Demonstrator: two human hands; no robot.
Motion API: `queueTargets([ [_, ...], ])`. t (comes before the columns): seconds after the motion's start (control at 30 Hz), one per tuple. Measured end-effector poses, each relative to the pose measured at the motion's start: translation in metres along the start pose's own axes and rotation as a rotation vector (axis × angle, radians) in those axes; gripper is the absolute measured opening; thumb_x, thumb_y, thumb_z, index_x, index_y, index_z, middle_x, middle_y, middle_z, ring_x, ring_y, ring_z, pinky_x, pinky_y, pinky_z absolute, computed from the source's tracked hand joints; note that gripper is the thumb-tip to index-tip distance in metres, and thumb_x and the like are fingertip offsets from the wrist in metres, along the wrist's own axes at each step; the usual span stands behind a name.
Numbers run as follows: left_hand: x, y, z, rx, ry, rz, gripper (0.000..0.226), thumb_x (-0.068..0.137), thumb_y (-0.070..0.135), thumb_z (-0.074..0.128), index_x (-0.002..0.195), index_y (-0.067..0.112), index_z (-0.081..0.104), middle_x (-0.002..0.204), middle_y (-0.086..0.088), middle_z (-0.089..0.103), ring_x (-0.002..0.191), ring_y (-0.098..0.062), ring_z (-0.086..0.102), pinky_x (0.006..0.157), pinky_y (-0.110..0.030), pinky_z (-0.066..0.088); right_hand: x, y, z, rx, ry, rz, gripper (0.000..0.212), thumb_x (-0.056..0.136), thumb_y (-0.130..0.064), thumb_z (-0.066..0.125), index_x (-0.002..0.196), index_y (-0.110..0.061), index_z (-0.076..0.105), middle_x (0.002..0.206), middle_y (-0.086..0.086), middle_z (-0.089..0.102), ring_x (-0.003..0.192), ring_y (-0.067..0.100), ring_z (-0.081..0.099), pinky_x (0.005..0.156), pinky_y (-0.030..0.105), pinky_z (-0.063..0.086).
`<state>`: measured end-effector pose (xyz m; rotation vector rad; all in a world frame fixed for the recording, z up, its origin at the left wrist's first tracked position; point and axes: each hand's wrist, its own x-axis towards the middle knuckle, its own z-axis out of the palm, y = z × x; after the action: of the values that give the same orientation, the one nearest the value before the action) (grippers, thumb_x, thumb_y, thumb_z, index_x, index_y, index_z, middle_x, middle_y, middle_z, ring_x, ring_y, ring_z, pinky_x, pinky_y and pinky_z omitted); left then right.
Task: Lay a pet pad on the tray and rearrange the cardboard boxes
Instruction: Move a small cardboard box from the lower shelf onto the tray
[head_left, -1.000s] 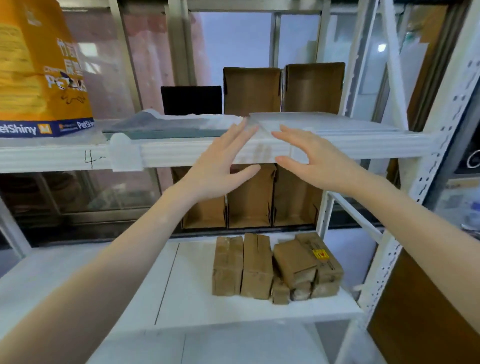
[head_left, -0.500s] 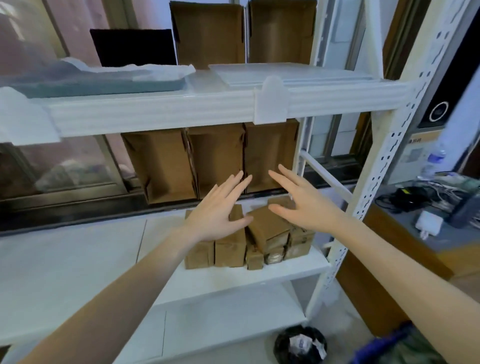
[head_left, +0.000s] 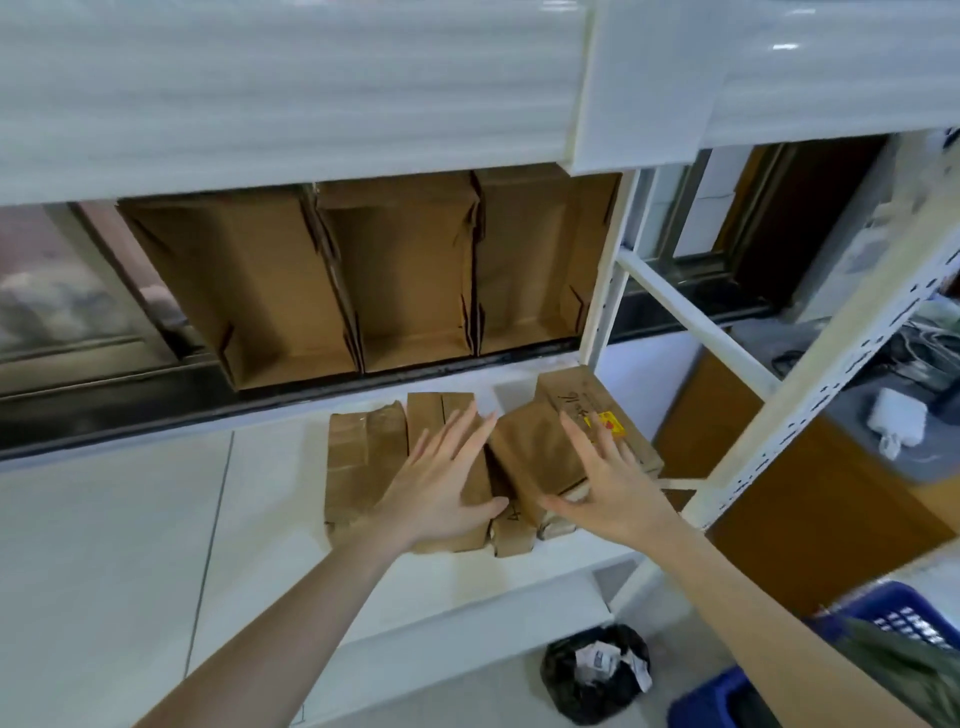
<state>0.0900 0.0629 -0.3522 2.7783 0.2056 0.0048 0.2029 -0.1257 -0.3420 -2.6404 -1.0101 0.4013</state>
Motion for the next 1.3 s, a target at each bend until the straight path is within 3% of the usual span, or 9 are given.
queueTargets([
  [0.2,0.018,-0.023,0.021,-0.022,-0.034,-0.003,0.092,0.084,0.061,0.05,0.146,0.038,-0.015,0.157,0.009,-0.021,0.145,-0.011,-0.018,0.12,-0.043,-0.002,0.031,0.005,0.025,-0.036,-0.041,0.118,0.1,0.078,-0.065,0.055,0.148,-0.036,-0.009,0.159,0.011,-0.012,0.146,0.036,-0.001,0.117,0.052,0.009],
  [0.4,0.028,-0.035,0.04,-0.003,-0.086,-0.012,0.093,0.084,0.063,0.048,0.146,0.037,-0.016,0.156,0.007,-0.024,0.145,-0.013,-0.019,0.119,-0.042,-0.005,0.045,0.007,0.04,-0.045,-0.03,0.179,0.104,0.074,-0.067,0.057,0.148,-0.034,-0.007,0.159,0.014,-0.003,0.145,0.035,0.007,0.117,0.052,0.01],
  [0.5,0.029,-0.038,0.044,-0.001,-0.087,-0.003,0.093,0.084,0.063,0.048,0.145,0.038,-0.017,0.156,0.008,-0.024,0.144,-0.012,-0.019,0.117,-0.041,-0.007,0.049,0.006,0.044,-0.029,-0.03,0.191,0.099,0.074,-0.06,0.062,0.147,-0.028,0.002,0.155,0.016,0.01,0.141,0.035,0.016,0.114,0.05,0.019],
  [0.63,0.029,-0.041,0.04,0.016,-0.079,-0.007,0.093,0.084,0.062,0.048,0.145,0.038,-0.018,0.156,0.007,-0.025,0.144,-0.013,-0.02,0.119,-0.044,-0.005,0.049,-0.001,0.042,-0.007,0.027,0.207,0.089,0.069,-0.049,0.069,0.138,-0.019,0.021,0.132,0.015,0.034,0.123,0.033,0.031,0.099,0.042,0.039],
  [0.83,0.017,-0.037,0.013,0.024,-0.003,-0.026,0.096,0.081,0.065,0.05,0.144,0.041,-0.018,0.156,0.01,-0.024,0.144,-0.011,-0.02,0.117,-0.041,-0.007,0.037,-0.02,0.016,-0.028,0.121,0.14,0.081,0.069,-0.05,0.068,0.132,-0.017,0.028,0.125,0.015,0.038,0.117,0.033,0.033,0.094,0.04,0.04],
  [1.03,-0.009,-0.013,-0.031,0.056,0.057,-0.053,0.099,0.079,0.067,0.051,0.143,0.041,-0.02,0.157,0.008,-0.024,0.145,-0.014,-0.018,0.117,-0.041,-0.006,0.006,-0.044,-0.025,-0.05,0.167,0.051,0.084,0.07,-0.058,0.065,0.134,-0.021,0.026,0.135,0.011,0.035,0.127,0.032,0.031,0.102,0.042,0.037],
  [1.3,-0.076,0.033,-0.101,0.125,0.238,-0.002,0.102,0.077,0.066,0.055,0.143,0.043,-0.018,0.158,0.008,-0.018,0.147,-0.014,-0.008,0.115,-0.036,-0.004,-0.071,-0.097,-0.092,-0.068,0.157,-0.181,0.087,0.07,-0.063,0.063,0.138,-0.027,0.024,0.133,0.007,0.036,0.125,0.026,0.031,0.102,0.041,0.041],
])
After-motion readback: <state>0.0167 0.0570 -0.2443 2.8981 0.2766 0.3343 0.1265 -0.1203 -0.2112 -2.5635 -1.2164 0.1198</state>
